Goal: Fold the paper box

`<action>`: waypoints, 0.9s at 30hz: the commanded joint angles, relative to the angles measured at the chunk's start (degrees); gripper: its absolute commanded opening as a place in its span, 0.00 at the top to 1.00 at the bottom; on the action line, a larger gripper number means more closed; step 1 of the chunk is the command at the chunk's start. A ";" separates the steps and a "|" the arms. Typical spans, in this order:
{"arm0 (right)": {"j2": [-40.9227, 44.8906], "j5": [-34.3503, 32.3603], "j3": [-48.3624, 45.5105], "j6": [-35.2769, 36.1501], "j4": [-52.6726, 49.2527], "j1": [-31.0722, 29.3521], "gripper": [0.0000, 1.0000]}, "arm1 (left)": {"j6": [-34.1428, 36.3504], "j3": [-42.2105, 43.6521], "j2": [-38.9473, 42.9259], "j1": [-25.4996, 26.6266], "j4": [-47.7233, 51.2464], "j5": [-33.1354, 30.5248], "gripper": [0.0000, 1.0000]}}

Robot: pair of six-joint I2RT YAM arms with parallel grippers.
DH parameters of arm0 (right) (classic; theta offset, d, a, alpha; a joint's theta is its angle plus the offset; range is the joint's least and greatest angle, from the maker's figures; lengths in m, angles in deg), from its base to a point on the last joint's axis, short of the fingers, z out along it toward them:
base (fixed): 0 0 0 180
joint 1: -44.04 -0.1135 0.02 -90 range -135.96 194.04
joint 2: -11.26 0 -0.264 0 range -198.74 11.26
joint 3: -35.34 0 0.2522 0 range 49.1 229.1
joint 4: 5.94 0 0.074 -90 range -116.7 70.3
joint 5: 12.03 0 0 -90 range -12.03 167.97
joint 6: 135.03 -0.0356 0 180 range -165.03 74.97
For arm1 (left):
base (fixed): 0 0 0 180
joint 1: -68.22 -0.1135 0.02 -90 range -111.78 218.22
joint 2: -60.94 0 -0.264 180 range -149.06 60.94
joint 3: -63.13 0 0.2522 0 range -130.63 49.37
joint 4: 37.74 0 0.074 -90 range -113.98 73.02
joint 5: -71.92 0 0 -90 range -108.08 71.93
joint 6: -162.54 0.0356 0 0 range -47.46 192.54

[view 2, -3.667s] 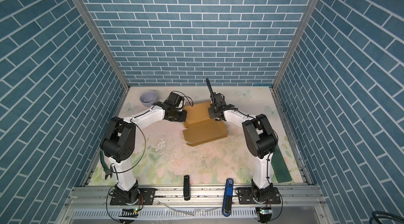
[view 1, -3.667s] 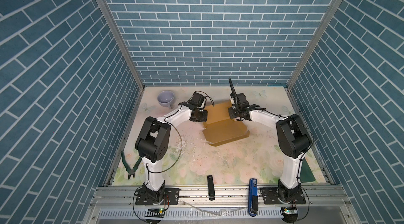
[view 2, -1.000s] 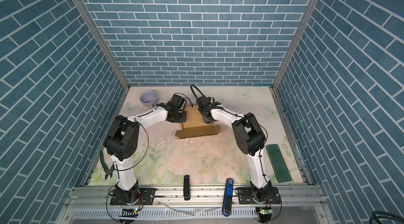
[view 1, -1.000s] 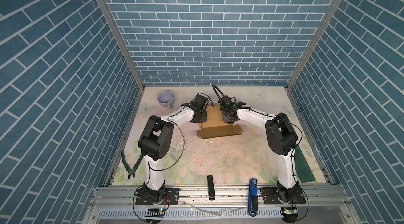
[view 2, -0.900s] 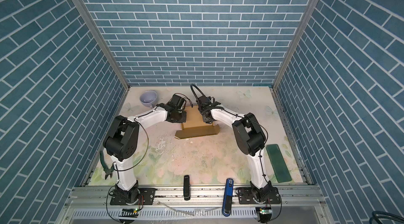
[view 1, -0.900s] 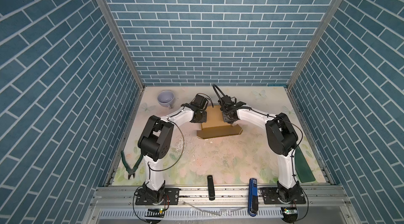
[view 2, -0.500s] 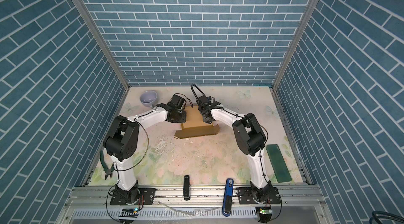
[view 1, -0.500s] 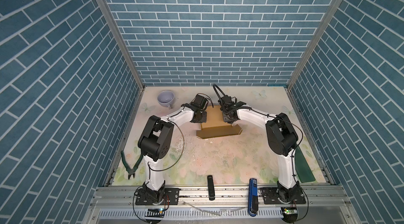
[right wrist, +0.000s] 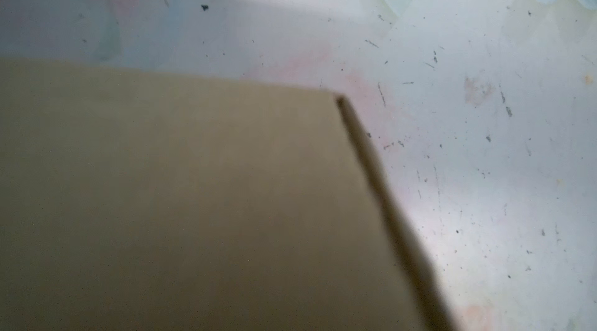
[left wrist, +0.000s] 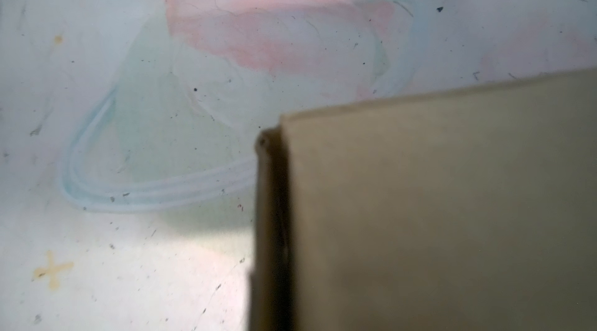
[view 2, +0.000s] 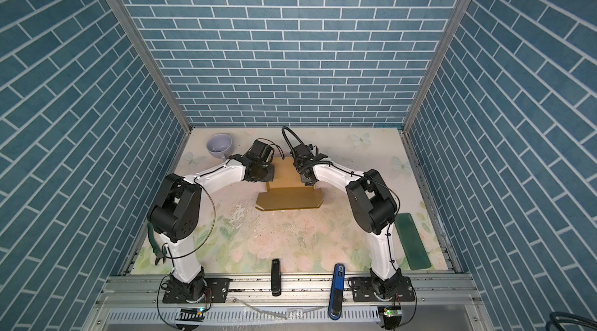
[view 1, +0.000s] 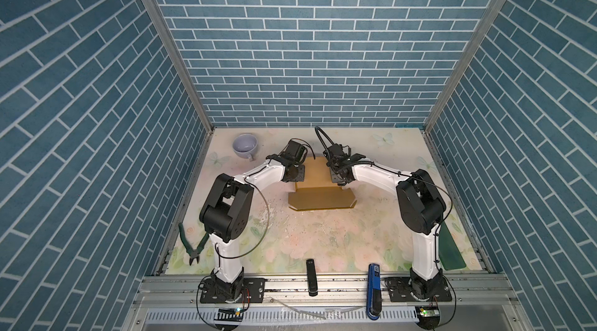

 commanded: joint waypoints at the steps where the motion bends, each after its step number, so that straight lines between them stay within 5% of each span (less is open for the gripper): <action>1: 4.55 0.27 -3.06 -2.41 5.60 0.58 0.67 | 0.86 2.25 2.23 0.31 -2.09 -1.65 0.90; 12: 4.29 3.64 -2.74 -2.75 7.82 1.97 0.66 | 1.05 2.08 1.71 0.26 -1.96 -1.79 0.90; 27: 3.04 5.69 -2.49 -2.73 7.67 1.97 0.82 | -0.31 0.96 0.08 0.12 -3.01 -0.27 0.76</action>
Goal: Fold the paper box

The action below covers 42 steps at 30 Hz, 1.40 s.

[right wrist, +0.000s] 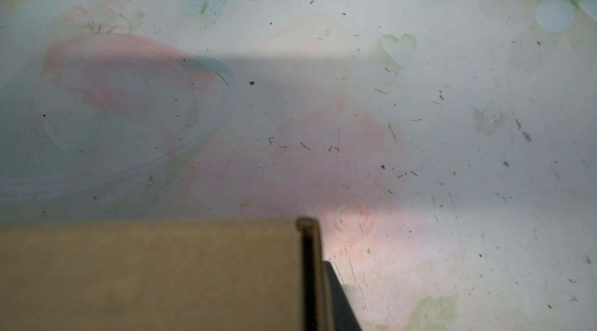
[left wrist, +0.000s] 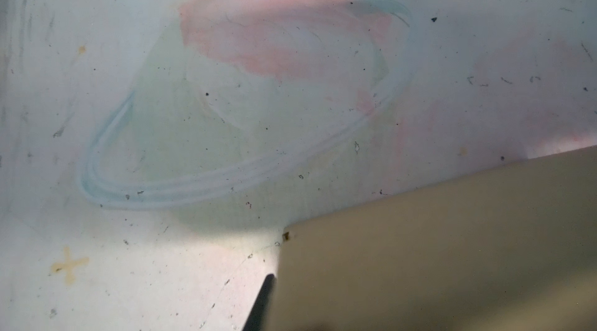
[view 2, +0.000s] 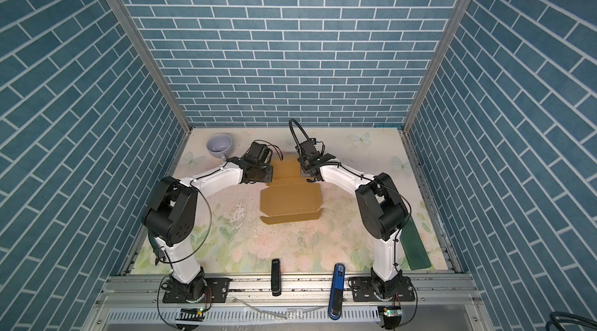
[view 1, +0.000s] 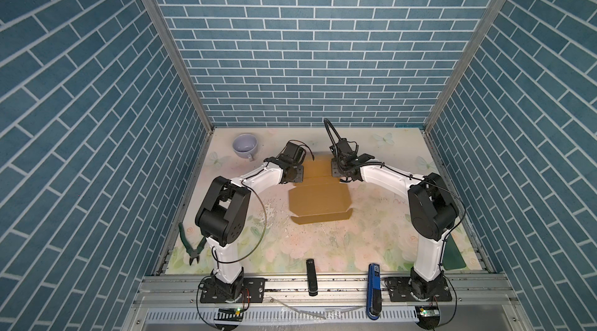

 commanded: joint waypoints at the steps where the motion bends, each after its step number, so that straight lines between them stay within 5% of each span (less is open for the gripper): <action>1: -1.03 0.24 0.03 -1.15 0.32 0.18 0.82 | -0.52 -1.12 -0.90 0.05 -0.71 0.49 0.74; 20: -0.51 2.27 -0.48 -0.80 0.46 0.23 0.74 | -4.68 5.63 4.47 -1.44 -4.50 5.21 0.52; 42: -4.37 11.33 6.40 -0.99 -7.10 1.77 0.94 | -4.33 4.84 0.84 -3.68 -8.55 7.35 0.60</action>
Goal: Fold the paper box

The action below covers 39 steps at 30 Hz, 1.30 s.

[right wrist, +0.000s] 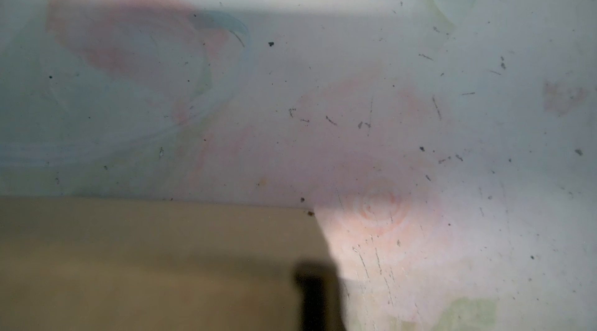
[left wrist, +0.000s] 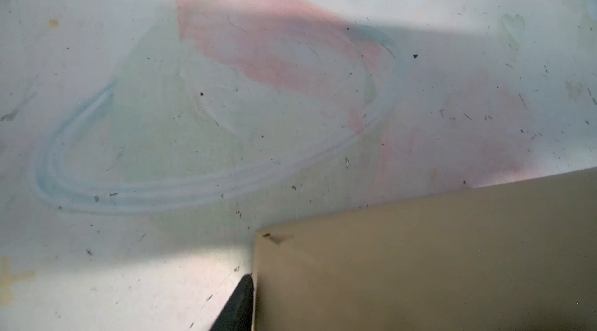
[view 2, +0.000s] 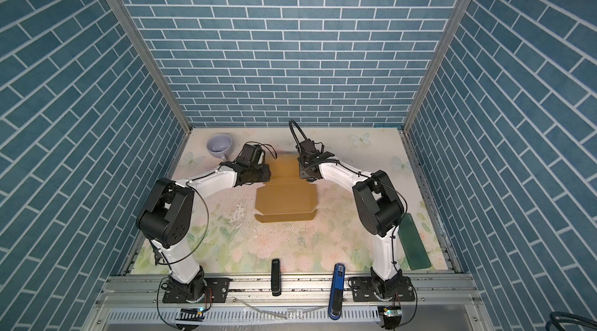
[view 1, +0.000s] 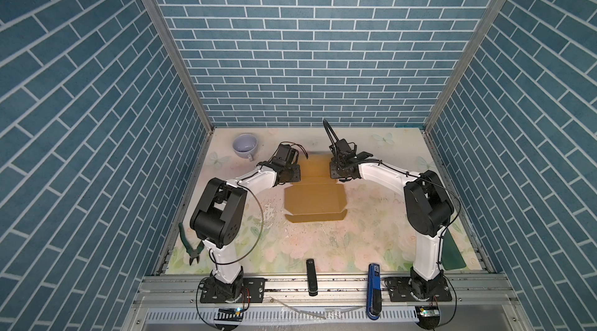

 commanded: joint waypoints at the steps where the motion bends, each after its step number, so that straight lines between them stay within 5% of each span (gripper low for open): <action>1: -1.51 3.97 3.33 -1.15 -3.00 0.62 0.95 | 0.39 -0.98 -1.30 -0.41 0.55 0.21 0.61; 17: -3.11 8.86 9.10 -1.19 -8.66 1.38 0.91 | 0.78 -7.39 -4.39 -1.20 6.55 -0.14 0.79; 27: -1.50 9.80 9.91 -0.90 -10.61 1.41 0.70 | 1.75 -14.65 -7.29 -2.12 16.05 -0.16 0.86; 39: 7.77 8.97 4.16 0.95 -12.18 1.42 0.60 | 6.27 -23.81 -9.51 -2.58 30.89 1.95 0.87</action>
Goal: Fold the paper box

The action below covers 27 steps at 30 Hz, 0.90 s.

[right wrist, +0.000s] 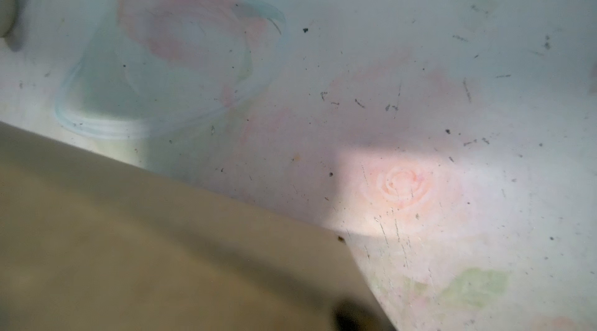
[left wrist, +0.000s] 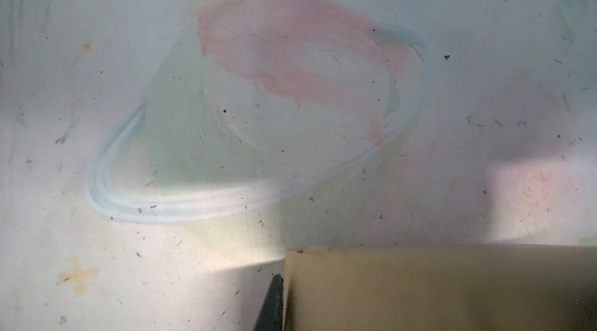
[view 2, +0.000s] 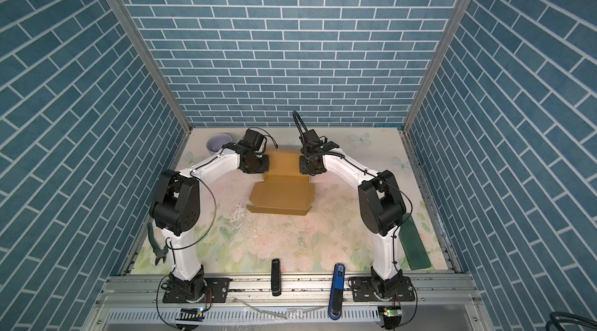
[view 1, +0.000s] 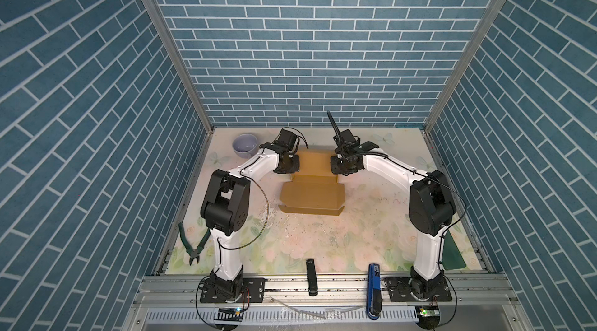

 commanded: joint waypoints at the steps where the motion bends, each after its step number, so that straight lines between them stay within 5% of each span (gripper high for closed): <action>1: 6.07 -0.63 -2.97 1.36 -2.34 -0.10 0.58 | 3.45 -4.28 -1.75 -0.39 9.59 1.33 0.87; 15: 18.20 4.00 -10.99 2.53 -5.49 2.58 0.56 | 8.78 -14.73 -6.97 -1.05 32.75 4.42 0.87; 27: 22.92 11.56 -19.09 2.89 0.69 7.48 0.56 | 12.53 -22.35 -14.09 -0.77 49.87 -0.41 0.86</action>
